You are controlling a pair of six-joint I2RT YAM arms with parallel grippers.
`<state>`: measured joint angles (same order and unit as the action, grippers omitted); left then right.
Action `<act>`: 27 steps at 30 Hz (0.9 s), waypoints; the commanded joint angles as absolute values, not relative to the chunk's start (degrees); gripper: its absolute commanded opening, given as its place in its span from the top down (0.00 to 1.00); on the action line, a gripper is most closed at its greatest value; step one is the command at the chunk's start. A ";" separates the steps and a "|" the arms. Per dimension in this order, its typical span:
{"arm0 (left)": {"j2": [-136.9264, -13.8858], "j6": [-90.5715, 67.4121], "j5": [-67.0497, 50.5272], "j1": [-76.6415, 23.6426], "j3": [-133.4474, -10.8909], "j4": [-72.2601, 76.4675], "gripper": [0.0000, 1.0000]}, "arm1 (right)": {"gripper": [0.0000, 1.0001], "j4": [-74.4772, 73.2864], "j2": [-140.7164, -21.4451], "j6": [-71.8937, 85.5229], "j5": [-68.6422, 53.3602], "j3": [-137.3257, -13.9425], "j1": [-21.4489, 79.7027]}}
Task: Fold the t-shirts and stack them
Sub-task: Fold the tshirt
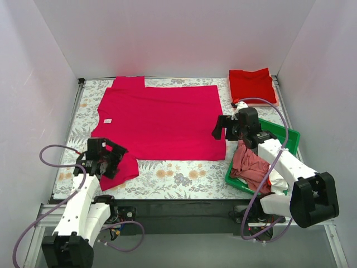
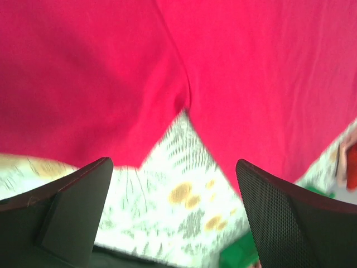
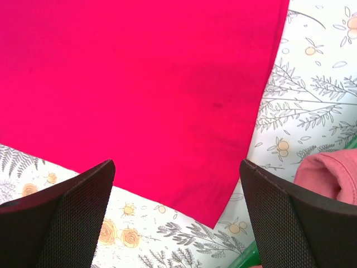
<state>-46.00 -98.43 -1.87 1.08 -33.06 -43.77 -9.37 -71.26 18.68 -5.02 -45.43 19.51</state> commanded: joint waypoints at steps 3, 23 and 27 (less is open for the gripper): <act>-41.13 -110.11 2.97 -8.43 -32.78 -52.89 0.08 | 0.02 -5.54 -69.87 18.63 -6.50 -44.65 19.60; -49.30 -121.81 8.34 -10.55 -24.70 -50.54 0.10 | 0.02 -5.54 -72.33 16.61 -5.45 -44.39 19.60; -49.05 -125.06 10.81 -10.55 -21.72 -47.12 0.10 | 0.02 -5.54 -72.16 16.44 -5.27 -43.95 19.60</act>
<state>-49.30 -113.95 6.57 -10.26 -25.19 -51.22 -7.88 -72.47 17.43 -5.10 -45.06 19.51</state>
